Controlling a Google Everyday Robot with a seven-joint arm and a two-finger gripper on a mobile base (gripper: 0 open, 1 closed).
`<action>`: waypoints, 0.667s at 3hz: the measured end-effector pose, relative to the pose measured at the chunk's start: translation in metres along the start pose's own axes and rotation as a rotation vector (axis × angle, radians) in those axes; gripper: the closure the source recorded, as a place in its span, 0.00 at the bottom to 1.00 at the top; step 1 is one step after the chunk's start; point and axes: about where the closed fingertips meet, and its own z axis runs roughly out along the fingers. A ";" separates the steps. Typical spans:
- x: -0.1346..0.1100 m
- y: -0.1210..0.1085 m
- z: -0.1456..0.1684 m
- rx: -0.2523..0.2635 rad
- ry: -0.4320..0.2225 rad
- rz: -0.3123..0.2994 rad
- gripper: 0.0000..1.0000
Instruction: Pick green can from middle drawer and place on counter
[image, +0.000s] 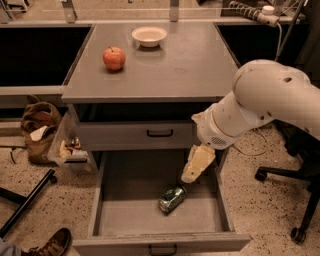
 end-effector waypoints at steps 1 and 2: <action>0.005 0.002 0.020 -0.011 -0.014 0.011 0.00; 0.019 0.009 0.092 -0.056 -0.036 0.047 0.00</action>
Offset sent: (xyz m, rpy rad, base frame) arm 0.0469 0.0498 -0.2048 0.1451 0.0998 -0.0556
